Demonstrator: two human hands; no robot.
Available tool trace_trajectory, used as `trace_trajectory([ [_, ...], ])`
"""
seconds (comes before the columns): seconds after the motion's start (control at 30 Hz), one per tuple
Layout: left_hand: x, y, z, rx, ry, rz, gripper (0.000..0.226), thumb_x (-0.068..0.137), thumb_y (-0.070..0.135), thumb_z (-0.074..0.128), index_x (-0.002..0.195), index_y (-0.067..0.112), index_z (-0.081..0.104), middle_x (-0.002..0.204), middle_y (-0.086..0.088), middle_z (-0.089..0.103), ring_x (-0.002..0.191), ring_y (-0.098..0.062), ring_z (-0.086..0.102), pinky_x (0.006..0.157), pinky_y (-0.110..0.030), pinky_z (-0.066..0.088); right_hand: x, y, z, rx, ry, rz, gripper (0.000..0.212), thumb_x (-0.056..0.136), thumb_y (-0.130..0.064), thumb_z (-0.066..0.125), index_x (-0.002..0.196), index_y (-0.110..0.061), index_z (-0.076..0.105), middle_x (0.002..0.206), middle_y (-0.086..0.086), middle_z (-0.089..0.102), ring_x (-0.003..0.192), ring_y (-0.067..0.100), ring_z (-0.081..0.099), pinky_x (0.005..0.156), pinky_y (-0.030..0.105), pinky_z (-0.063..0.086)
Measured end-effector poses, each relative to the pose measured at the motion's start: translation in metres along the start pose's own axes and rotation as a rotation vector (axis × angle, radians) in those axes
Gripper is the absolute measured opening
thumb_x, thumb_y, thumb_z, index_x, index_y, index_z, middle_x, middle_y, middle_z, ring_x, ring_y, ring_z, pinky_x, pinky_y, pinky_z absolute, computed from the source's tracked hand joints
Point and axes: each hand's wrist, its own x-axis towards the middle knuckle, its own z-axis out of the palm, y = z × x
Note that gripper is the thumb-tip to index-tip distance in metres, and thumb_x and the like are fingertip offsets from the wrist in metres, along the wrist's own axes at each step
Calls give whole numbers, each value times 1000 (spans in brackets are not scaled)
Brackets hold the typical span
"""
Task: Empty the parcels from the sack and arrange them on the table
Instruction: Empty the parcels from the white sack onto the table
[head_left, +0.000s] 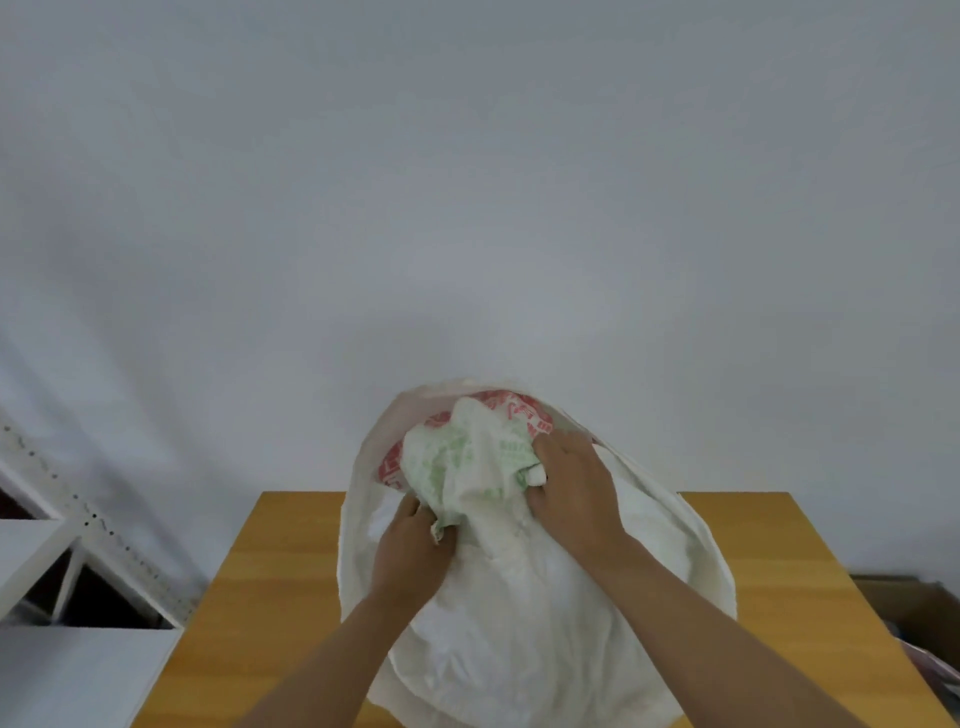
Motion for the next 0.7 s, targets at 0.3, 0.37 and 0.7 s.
trace_trajectory([
  [0.3, -8, 22, -7, -641, -251, -98, 37, 102, 41, 43, 135, 49, 29, 128, 23, 52, 113, 7, 51, 101, -23, 41, -13, 1, 42, 117, -257, 73, 23, 66, -1, 67, 82, -12, 55, 82, 6, 57, 79, 29, 53, 53, 38, 44],
  [0.37, -7, 24, -10, -859, -356, -157, 57, 88, 70, 44, 139, 48, 32, 135, 25, 48, 123, 7, 45, 110, -28, 34, -12, -4, 52, 226, -344, 100, 18, 74, -11, 66, 83, -17, 52, 85, 3, 55, 84, 29, 53, 65, 36, 44],
  [0.7, 20, 28, 12, -407, -224, -119, 26, 95, 37, 59, 109, 18, 69, 94, 1, 72, 88, -15, 69, 74, -26, 54, -3, 5, 31, 674, -822, 349, 66, 90, -15, 65, 147, -18, 32, 144, -1, 44, 128, 11, 43, 101, 19, 38],
])
